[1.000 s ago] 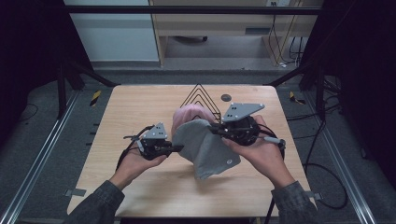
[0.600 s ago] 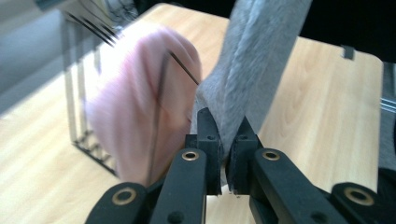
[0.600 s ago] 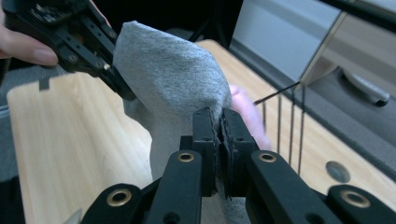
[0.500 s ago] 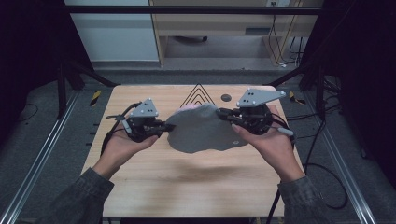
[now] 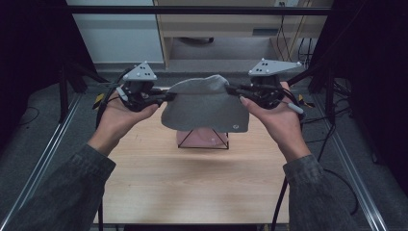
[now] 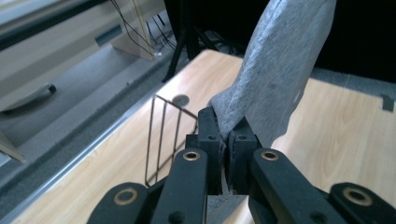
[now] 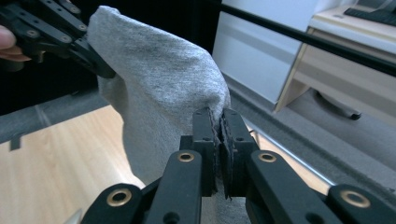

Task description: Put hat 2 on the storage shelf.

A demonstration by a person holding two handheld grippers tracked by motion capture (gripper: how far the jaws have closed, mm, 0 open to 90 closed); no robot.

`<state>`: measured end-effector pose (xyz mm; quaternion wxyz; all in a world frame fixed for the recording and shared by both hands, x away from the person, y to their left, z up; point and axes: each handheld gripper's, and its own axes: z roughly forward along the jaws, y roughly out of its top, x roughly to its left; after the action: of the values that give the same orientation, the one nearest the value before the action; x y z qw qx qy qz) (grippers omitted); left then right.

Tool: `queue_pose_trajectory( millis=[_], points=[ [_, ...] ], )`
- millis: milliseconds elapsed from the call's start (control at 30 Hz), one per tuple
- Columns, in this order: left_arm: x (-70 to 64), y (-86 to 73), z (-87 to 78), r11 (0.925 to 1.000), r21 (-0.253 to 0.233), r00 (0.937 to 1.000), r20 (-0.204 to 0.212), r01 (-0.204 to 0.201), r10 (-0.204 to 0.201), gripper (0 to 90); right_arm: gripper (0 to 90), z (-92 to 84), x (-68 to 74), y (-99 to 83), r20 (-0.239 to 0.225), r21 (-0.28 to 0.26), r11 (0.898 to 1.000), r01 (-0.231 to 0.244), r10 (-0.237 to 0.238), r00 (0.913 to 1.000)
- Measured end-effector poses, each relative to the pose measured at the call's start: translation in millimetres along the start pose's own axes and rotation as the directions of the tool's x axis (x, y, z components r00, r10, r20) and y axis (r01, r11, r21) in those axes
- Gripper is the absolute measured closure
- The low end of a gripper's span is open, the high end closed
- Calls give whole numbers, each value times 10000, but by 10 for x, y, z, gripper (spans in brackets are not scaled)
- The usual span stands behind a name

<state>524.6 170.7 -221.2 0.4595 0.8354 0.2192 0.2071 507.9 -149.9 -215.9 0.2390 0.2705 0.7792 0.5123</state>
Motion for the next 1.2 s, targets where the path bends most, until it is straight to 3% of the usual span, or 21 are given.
queue_pose_trajectory(
  millis=[100,167,267,467,567,767,1100,1200],
  points=[
    [21,60,14,9997,-222,9999,-87,108,-110,869,861,19,-79,68,118,-279,9995,-157,161,9998],
    [66,152,31,9989,-469,9993,-368,94,-112,869,861,31,-141,109,204,-457,9987,-232,241,9995],
    [146,220,43,9955,-879,9978,-531,353,-401,870,861,59,-235,152,275,-732,9967,-357,378,9989],
    [267,331,115,9934,-1093,9958,-803,354,-444,870,861,146,-370,243,529,-872,9960,-195,241,9983],
    [328,358,175,9893,-1364,9939,-890,526,-651,870,861,198,-453,271,685,-980,9951,-163,231,9974],
    [418,296,392,9903,-1226,9928,-923,650,-766,870,861,359,-601,212,1034,-883,9956,-315,406,9938],
    [547,219,644,9913,-1073,9907,-1046,756,-869,870,860,600,-789,76,1238,-451,9965,-707,758,9894],
    [568,200,701,9935,-975,9886,-1330,583,-710,870,861,653,-819,36,1304,-397,9957,-831,877,9876]
  ],
)
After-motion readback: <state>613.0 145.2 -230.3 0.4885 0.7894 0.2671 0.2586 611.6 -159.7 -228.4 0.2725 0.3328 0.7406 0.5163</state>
